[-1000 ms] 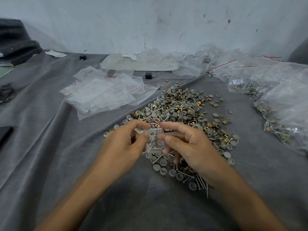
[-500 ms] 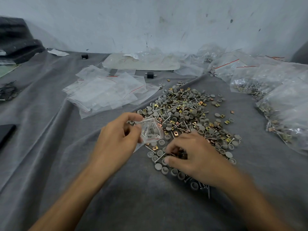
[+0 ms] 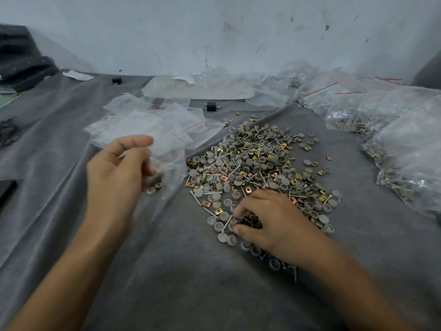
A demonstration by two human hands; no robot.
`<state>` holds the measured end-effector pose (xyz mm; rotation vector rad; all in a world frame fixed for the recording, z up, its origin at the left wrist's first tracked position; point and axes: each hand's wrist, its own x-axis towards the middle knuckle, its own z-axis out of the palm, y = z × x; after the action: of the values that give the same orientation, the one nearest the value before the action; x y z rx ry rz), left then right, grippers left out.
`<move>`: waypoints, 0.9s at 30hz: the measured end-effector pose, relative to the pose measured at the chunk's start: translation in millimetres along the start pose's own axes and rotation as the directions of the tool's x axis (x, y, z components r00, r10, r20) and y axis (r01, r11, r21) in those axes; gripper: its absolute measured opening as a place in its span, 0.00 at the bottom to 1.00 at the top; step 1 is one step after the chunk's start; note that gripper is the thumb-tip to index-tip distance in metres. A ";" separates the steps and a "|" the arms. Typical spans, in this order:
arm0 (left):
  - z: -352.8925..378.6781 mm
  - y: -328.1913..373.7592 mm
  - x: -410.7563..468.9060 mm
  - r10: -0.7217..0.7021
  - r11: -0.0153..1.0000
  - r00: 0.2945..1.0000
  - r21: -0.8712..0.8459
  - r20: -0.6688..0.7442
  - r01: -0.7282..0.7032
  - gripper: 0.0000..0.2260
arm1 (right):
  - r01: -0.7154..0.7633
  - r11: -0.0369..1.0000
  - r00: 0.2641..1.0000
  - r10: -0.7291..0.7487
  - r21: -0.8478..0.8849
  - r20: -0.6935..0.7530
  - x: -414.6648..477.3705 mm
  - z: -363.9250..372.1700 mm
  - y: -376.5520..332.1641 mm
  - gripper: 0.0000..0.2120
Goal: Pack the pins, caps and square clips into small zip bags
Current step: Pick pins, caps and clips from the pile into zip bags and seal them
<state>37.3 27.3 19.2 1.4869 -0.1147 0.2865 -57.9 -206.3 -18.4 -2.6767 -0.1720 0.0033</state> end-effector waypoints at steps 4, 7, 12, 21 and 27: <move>-14.5 5.1 11.5 0.037 0.999 0.994 -0.026 -0.105 -0.040 0.10 | 0.013 0.999 1.000 -0.012 0.032 -0.012 -1.0 -0.6 3.2 0.09; -20.2 9.7 17.6 0.080 0.996 0.981 -0.020 -0.176 -0.085 0.10 | 0.034 0.997 0.996 -0.028 0.067 -0.086 -0.1 2.1 3.4 0.06; -20.4 16.2 20.4 0.274 0.959 0.953 0.112 -0.129 -0.261 0.09 | 0.067 0.997 0.986 -0.062 0.031 -0.156 14.3 10.6 -8.4 0.08; 6.6 3.1 -5.9 0.235 0.922 0.959 0.276 0.158 -0.271 0.11 | 0.099 0.981 0.994 -0.106 -0.170 -0.033 28.8 16.5 -15.7 0.18; 12.0 -1.7 -13.2 0.214 0.927 0.957 0.268 0.199 -0.263 0.12 | 0.049 0.988 0.997 -0.058 -0.150 -0.058 23.3 15.2 -12.0 0.11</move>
<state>26.3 13.8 15.2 1.7937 -0.4054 0.3885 -36.7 -186.1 -26.2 -2.8150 -0.2333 -0.1138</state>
